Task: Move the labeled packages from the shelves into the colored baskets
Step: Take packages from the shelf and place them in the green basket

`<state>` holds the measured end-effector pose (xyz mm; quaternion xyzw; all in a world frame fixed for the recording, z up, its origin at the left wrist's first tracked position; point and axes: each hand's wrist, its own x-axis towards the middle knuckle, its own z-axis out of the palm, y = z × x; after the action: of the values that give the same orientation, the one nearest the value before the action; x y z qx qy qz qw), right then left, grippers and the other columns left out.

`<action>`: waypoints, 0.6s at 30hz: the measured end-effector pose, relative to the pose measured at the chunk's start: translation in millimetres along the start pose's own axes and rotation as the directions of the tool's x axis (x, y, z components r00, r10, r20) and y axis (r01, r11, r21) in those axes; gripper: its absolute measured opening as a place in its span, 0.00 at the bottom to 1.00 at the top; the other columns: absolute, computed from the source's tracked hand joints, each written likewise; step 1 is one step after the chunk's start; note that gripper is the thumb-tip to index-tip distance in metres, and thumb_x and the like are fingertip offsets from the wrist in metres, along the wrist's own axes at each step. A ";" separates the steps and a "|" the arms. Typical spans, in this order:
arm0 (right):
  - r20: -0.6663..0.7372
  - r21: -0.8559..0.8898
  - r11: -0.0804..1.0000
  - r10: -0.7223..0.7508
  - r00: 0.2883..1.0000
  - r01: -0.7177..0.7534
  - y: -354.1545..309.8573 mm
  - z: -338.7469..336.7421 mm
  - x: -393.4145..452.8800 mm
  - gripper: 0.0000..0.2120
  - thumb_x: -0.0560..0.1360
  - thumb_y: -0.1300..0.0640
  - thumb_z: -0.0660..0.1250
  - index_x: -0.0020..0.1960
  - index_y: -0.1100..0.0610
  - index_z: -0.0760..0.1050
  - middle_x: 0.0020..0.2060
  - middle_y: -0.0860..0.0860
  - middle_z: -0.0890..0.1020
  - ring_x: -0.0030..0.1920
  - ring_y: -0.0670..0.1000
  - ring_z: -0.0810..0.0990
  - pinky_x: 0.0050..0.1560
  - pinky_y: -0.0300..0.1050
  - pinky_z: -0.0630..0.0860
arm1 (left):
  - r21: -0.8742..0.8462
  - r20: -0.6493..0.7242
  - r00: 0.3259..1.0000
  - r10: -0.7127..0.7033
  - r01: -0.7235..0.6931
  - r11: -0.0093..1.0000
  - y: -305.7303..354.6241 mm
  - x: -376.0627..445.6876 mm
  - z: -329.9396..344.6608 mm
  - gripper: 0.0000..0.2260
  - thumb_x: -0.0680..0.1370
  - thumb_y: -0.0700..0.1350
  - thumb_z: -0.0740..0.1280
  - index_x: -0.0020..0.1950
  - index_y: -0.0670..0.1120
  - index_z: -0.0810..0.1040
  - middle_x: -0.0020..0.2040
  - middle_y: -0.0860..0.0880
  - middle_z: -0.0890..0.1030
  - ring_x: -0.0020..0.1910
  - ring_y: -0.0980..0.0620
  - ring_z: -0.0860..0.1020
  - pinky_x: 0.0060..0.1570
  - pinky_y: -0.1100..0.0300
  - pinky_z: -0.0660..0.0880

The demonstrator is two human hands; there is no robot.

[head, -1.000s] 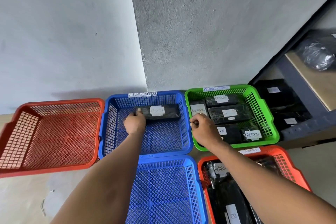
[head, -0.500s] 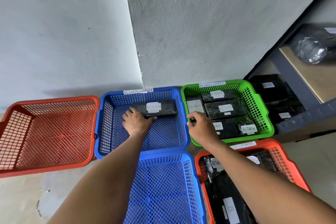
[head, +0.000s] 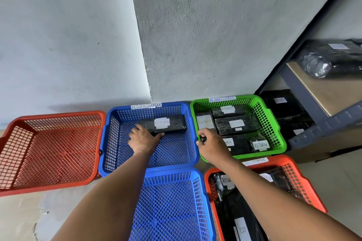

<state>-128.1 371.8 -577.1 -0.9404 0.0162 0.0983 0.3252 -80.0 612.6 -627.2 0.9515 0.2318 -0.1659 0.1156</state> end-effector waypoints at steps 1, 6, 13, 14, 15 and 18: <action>0.006 0.002 1.000 0.001 1.000 -0.001 -0.3 -0.1 0.7 0.15 0.79 0.57 0.67 0.65 0.54 0.73 0.60 0.50 0.76 0.55 0.50 0.77 0.50 0.40 0.71 | 0.009 -0.003 1.000 0.009 -0.009 1.000 0.4 0.7 0.6 0.54 0.69 0.76 0.64 0.79 0.39 0.54 0.73 0.37 0.67 0.72 0.38 0.67 0.63 0.43 0.73; 0.012 0.007 1.000 0.002 1.000 -0.002 1.2 3.6 -0.2 0.17 0.79 0.56 0.67 0.67 0.53 0.72 0.62 0.49 0.76 0.51 0.49 0.77 0.49 0.41 0.71 | 0.027 -0.017 1.000 -0.009 0.009 1.000 5.5 5.0 0.3 0.50 0.71 0.74 0.64 0.78 0.40 0.55 0.71 0.38 0.68 0.70 0.38 0.69 0.60 0.44 0.75; -0.006 0.031 0.999 0.028 1.000 -0.028 15.9 -2.7 -8.5 0.16 0.78 0.57 0.67 0.65 0.53 0.74 0.60 0.48 0.77 0.52 0.49 0.79 0.53 0.44 0.75 | 0.038 -0.035 0.999 -0.011 0.013 0.999 4.6 5.2 8.3 0.49 0.74 0.73 0.61 0.79 0.38 0.52 0.74 0.38 0.65 0.72 0.38 0.67 0.61 0.42 0.75; -0.007 0.036 0.999 0.037 0.999 -0.036 17.8 -4.2 -9.7 0.16 0.78 0.57 0.67 0.65 0.53 0.74 0.60 0.48 0.77 0.54 0.50 0.79 0.54 0.45 0.76 | 0.040 -0.038 0.999 -0.011 0.013 0.999 4.5 4.5 8.6 0.50 0.74 0.73 0.61 0.80 0.38 0.52 0.74 0.37 0.65 0.72 0.38 0.67 0.61 0.42 0.75; -0.009 0.038 0.998 0.047 0.999 -0.046 19.2 -6.5 -11.5 0.16 0.78 0.57 0.67 0.65 0.53 0.74 0.60 0.48 0.77 0.54 0.49 0.79 0.53 0.45 0.76 | 0.045 -0.041 0.999 -0.009 0.011 0.999 5.1 3.7 8.6 0.50 0.74 0.73 0.60 0.80 0.37 0.51 0.75 0.37 0.65 0.72 0.38 0.67 0.61 0.42 0.75; -0.006 0.025 0.998 0.062 0.998 -0.062 21.4 -8.5 -14.6 0.16 0.78 0.57 0.67 0.66 0.53 0.73 0.60 0.48 0.77 0.50 0.49 0.79 0.50 0.44 0.75 | 0.035 -0.030 0.999 -0.020 0.021 0.999 6.8 1.5 8.3 0.49 0.74 0.72 0.61 0.80 0.37 0.52 0.74 0.37 0.65 0.72 0.38 0.67 0.61 0.42 0.74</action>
<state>-142.9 349.1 -580.7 -0.9357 0.0476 0.1048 0.3334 -77.6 604.9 -634.4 0.9534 0.2401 -0.1569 0.0935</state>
